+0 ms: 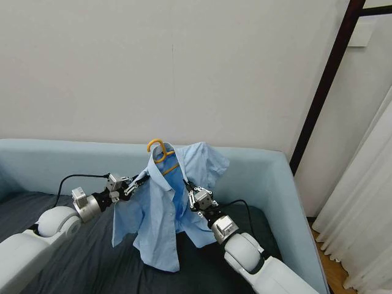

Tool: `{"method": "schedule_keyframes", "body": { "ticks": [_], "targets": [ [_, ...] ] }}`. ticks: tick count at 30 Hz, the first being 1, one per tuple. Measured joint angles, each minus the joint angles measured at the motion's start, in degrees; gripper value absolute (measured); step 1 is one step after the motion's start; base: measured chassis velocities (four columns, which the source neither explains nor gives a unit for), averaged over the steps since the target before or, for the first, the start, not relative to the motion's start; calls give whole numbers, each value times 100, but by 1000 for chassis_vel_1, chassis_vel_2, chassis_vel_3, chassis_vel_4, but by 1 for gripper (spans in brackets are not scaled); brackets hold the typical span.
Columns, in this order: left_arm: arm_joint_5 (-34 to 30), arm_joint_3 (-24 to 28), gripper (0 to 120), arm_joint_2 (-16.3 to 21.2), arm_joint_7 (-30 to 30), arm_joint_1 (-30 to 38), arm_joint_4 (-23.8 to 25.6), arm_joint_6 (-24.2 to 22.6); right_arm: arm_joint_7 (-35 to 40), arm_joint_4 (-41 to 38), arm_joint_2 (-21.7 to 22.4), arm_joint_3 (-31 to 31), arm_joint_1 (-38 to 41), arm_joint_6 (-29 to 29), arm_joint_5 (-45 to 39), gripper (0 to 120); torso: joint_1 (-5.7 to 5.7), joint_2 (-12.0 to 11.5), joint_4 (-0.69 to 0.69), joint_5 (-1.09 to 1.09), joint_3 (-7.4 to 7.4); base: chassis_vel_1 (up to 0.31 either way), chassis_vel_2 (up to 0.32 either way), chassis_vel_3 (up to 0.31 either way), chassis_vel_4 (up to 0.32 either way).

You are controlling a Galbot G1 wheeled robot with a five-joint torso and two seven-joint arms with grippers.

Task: Pick up the clothes from the sofa and hang them on the clothes hanger.

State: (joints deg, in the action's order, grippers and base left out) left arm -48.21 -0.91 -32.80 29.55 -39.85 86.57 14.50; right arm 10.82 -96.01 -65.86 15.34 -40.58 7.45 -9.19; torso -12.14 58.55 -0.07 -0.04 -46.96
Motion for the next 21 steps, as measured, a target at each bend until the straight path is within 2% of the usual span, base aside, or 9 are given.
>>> {"method": "schedule_keyframes", "body": {
  "ticks": [4, 8, 11, 12, 14, 16, 18, 19, 21],
  "targets": [
    [-211, 4, 7, 95, 257, 140, 52, 0, -105, -17, 109, 7, -13, 302, -68, 12, 0, 0, 2, 0, 0, 0, 0, 0, 0],
    [-471, 127, 7, 278, 617, 564, 19, -21, -1611, 11, 476, -167, -90, 1485, -425, 29, 0, 0, 1, 1, 0, 0, 0, 0, 0],
    [-541, 151, 7, 315, 732, 674, -12, -43, -2091, 9, 586, -248, -115, 1741, -543, 32, 0, 0, 0, 3, 0, 0, 0, 0, 0],
    [-580, 164, 7, 336, 813, 735, -33, -56, -2279, 4, 630, -281, -126, 1830, -592, 42, 0, 0, 0, 3, 0, 0, 0, 0, 0],
    [-616, 176, 7, 354, 896, 796, -57, -66, -2543, -8, 699, -339, -144, 1960, -675, 43, 0, 0, 0, 3, 0, 0, 0, 0, 0],
    [-768, 282, 7, 413, 1316, 1124, -203, -134, -3282, -118, 953, -556, -186, 2240, -1071, 57, 0, 0, 0, 3, 0, 0, 0, 0, 0],
    [-894, 480, 7, 399, 1920, 1633, -509, -220, -3499, -458, 1296, -930, -144, 2053, -1843, 67, 0, 0, 1, 3, 0, 0, 0, 0, 0],
    [-894, 480, 7, 399, 1920, 1633, -509, -220, -3499, -458, 1296, -930, -144, 2053, -1843, 67, 0, 0, 1, 3, 0, 0, 0, 0, 0],
    [-835, 758, 7, 244, 2891, 2349, -1019, -386, -3239, -773, 1804, -1266, 162, 1406, -2617, 77, 0, 0, 2, 3, 0, 0, 0, 0, 0]
  ]
}}
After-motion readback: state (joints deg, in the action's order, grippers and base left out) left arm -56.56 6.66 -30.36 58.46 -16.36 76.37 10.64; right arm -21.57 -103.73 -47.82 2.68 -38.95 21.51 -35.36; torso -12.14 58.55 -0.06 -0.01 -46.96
